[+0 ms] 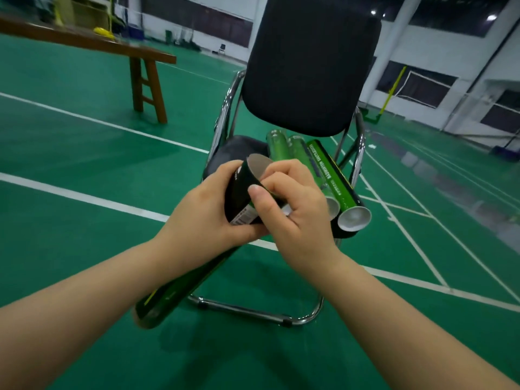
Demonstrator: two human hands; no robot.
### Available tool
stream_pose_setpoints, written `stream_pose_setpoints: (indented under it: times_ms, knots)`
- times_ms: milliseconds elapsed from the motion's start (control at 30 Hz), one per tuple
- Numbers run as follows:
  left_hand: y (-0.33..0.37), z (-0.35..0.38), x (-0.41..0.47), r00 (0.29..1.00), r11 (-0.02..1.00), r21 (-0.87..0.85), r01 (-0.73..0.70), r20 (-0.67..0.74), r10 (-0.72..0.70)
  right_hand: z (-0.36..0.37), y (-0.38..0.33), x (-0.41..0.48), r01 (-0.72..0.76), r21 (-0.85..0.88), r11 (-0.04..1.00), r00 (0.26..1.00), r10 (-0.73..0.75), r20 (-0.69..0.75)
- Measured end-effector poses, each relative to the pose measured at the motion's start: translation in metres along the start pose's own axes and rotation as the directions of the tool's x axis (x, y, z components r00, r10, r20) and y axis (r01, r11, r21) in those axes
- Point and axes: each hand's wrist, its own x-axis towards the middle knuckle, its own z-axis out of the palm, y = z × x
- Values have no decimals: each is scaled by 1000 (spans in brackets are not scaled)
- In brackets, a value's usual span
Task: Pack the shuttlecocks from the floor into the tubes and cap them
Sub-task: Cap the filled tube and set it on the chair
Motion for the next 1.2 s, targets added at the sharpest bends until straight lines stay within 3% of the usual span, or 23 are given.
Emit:
stream_pose_setpoints:
  times_ms: [267, 400, 467, 533, 700, 867, 933, 1033, 1200]
  knots:
    - [-49, 21, 36, 987, 988, -46, 144, -71, -147, 40, 46, 40, -90, 16, 996, 996, 89, 30]
    - [-84, 31, 46, 973, 980, -35, 195, -118, -198, 55, 77, 74, -295, 118, 948, 955, 296, 6]
    - [-100, 36, 49, 960, 971, -38, 237, -143, -240, 63, 97, 94, -390, 64, 919, 920, 391, -2]
    - [-111, 42, 51, 949, 963, -35, 268, -163, -270, 75, 122, 110, -434, -95, 896, 895, 441, 62]
    - [-133, 54, 53, 927, 945, -24, 327, -187, -326, 111, 173, 125, -337, -611, 716, 754, 594, 280]
    - [-140, 60, 53, 920, 939, -25, 343, -193, -341, 121, 175, 123, -281, -749, 600, 603, 718, 349]
    - [-140, 61, 53, 920, 938, -28, 344, -191, -343, 121, 171, 119, -173, -802, 572, 555, 729, 401]
    - [-139, 61, 51, 920, 938, -25, 346, -187, -344, 119, 169, 116, -52, -833, 550, 552, 711, 435]
    - [-135, 65, 41, 921, 934, -24, 357, -156, -356, 112, 164, 102, -96, -841, 532, 598, 706, 378]
